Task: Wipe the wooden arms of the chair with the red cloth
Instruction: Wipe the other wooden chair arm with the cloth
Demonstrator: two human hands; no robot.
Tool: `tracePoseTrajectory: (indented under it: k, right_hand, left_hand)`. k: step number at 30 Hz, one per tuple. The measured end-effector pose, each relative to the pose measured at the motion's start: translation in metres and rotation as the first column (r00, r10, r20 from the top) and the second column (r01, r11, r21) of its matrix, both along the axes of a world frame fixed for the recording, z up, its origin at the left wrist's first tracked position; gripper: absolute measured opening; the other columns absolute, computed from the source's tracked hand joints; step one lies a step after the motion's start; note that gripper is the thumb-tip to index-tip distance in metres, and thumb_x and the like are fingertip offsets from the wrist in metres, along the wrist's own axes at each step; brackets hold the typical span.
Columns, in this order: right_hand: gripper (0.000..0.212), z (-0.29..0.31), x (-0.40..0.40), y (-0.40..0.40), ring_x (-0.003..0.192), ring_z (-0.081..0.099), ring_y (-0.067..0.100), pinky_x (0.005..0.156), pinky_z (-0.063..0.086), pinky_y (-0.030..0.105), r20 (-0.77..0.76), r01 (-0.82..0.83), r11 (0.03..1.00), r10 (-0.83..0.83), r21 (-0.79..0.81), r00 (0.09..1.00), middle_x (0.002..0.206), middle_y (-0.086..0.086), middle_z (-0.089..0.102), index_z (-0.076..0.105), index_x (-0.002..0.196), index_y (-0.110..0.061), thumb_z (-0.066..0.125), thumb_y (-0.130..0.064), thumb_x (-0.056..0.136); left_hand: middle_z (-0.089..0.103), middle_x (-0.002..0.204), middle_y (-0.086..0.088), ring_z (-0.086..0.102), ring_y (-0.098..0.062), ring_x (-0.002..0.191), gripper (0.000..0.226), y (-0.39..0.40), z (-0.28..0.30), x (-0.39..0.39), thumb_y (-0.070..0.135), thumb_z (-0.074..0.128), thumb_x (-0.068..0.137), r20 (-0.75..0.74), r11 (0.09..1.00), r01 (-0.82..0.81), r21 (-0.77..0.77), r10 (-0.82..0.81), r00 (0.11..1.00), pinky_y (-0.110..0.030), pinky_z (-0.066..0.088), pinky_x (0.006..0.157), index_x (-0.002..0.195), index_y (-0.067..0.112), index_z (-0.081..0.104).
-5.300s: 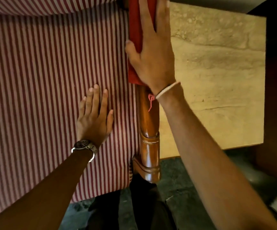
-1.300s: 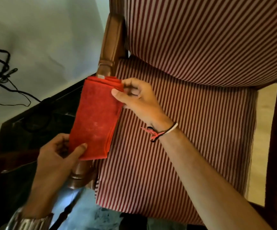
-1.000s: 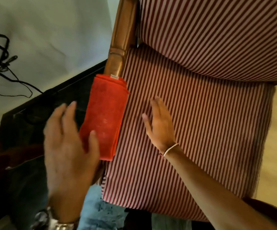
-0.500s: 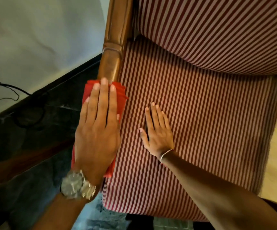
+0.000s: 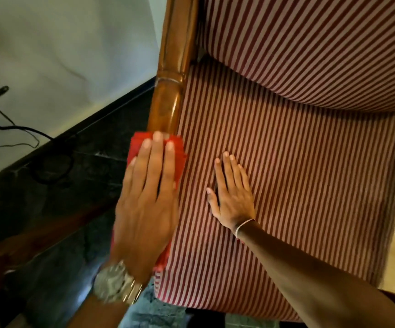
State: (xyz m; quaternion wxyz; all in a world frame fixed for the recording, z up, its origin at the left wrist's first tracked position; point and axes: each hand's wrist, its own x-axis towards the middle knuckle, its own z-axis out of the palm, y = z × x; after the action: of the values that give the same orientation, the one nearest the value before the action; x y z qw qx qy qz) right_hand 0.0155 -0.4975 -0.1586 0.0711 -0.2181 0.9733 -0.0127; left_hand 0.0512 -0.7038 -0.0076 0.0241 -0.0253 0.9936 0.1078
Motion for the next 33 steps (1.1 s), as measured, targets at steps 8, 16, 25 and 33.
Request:
tracePoseTrajectory:
  k: [8, 16, 25, 33]
  right_hand:
    - [0.070, 0.003, -0.002, 0.005, 0.161, 0.010, 0.026, 0.132, 0.010, 0.044, 0.020, -0.007, 1.000, 0.007, 0.009, 1.000, 0.171, 0.015, 0.011, 0.013, 0.162, -0.011, 0.023, -0.051, 0.106]
    - [0.071, -0.004, -0.003, 0.003, 0.161, 0.009, 0.026, 0.132, 0.005, 0.043, -0.002, -0.004, 1.000, 0.004, -0.006, 1.000, 0.171, 0.014, 0.006, 0.003, 0.162, -0.013, 0.020, -0.052, 0.106]
    - [0.070, 0.003, -0.003, 0.004, 0.160, 0.012, 0.027, 0.132, 0.009, 0.044, 0.016, -0.012, 1.000, 0.013, -0.013, 1.000, 0.171, 0.015, 0.012, 0.010, 0.162, -0.013, 0.022, -0.052, 0.105]
    - [0.071, -0.002, -0.002, 0.003, 0.161, 0.005, 0.025, 0.132, 0.002, 0.042, 0.000, -0.003, 1.000, 0.003, -0.005, 1.000, 0.171, 0.013, 0.008, 0.003, 0.162, -0.015, 0.022, -0.052, 0.105]
  left_hand:
    - [0.009, 0.171, -0.017, 0.008, -0.029, 0.159, 0.058, -0.001, 0.002, -0.148, 0.028, 0.027, 0.109, -0.112, 0.990, -0.109, 0.087, 0.118, 0.987, -0.045, 0.012, 0.131, 0.161, 0.008, 0.010]
    - [0.009, 0.169, -0.019, 0.006, -0.031, 0.158, 0.060, 0.001, 0.002, 0.018, 0.031, 0.026, 0.109, 0.042, 1.000, -0.017, 0.017, 0.016, 0.999, -0.051, 0.020, 0.127, 0.160, 0.003, 0.012]
    - [0.009, 0.171, -0.016, 0.007, -0.028, 0.159, 0.060, 0.001, -0.001, -0.122, 0.032, 0.027, 0.110, -0.108, 0.994, -0.089, 0.066, 0.096, 0.989, -0.046, 0.013, 0.130, 0.162, 0.009, 0.008]
    - [0.004, 0.169, -0.017, -0.004, -0.028, 0.159, 0.066, 0.003, -0.003, 0.003, 0.028, 0.037, 0.107, -0.011, 0.999, 0.021, -0.049, -0.021, 1.000, -0.046, 0.006, 0.129, 0.162, 0.008, 0.006]
